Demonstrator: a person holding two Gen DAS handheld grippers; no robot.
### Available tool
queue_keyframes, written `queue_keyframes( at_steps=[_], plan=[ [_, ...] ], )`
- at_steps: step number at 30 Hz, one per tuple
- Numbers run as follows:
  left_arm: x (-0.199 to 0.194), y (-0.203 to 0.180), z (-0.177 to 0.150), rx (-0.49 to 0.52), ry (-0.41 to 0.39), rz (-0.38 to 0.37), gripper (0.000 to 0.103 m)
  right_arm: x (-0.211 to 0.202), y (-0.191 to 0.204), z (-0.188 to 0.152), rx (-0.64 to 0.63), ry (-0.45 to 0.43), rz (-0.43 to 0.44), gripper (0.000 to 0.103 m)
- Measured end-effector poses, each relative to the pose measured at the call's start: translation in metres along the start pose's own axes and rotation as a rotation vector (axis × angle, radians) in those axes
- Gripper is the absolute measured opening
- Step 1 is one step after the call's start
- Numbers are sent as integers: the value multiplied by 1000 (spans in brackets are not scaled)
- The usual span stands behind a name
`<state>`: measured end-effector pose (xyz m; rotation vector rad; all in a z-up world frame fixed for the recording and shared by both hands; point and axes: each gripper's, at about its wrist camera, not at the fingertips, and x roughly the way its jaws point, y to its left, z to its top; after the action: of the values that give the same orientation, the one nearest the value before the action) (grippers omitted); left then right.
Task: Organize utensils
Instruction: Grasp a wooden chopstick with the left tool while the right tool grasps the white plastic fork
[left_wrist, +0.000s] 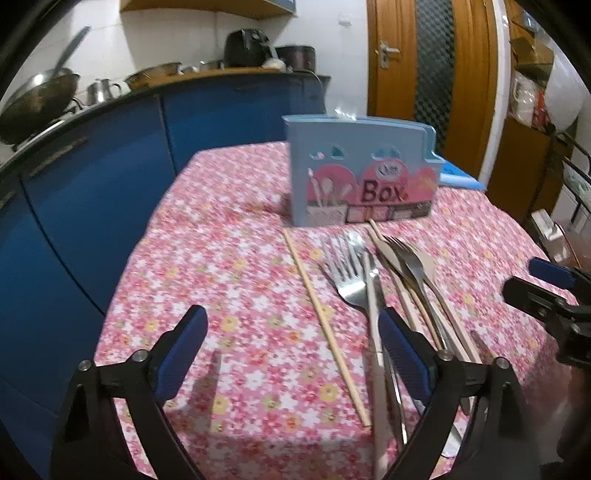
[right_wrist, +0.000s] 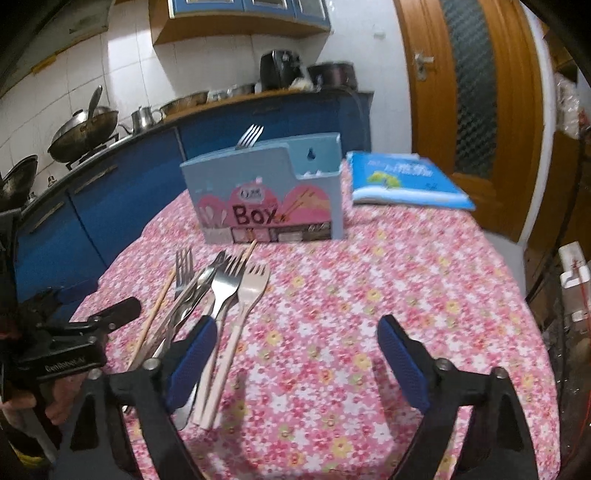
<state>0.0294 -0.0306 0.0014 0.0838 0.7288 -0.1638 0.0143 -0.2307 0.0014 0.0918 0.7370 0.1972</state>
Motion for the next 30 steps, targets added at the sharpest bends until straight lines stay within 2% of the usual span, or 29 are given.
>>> queue_keyframes(
  at_steps=[3, 5, 10, 14, 17, 19, 20, 22, 30],
  plan=[
    [4, -8, -1, 23, 27, -32, 91, 5, 1, -1, -4, 41, 7, 70],
    [8, -14, -1, 43, 46, -50, 89, 7, 0, -1, -4, 63, 14, 68],
    [15, -27, -3, 90, 80, -94, 57, 11, -5, -5, 13, 110, 30, 65],
    [17, -32, -3, 104, 97, -143, 45, 12, -7, -6, 11, 115, 31, 62],
    [19, -34, -1, 101, 110, -191, 27, 13, -8, -7, 10, 124, 39, 59],
    [19, -35, -1, 95, 118, -222, 11, 13, -7, -7, 3, 131, 42, 57],
    [19, -36, -1, 96, 119, -225, 11, 13, -7, -7, 2, 131, 43, 57],
    [18, -38, -1, 105, 112, -219, 4, 12, -6, -6, -3, 133, 50, 55],
    [12, -26, 2, 64, 109, -204, 3, 12, -2, 0, -13, 163, 79, 52]
  ],
)
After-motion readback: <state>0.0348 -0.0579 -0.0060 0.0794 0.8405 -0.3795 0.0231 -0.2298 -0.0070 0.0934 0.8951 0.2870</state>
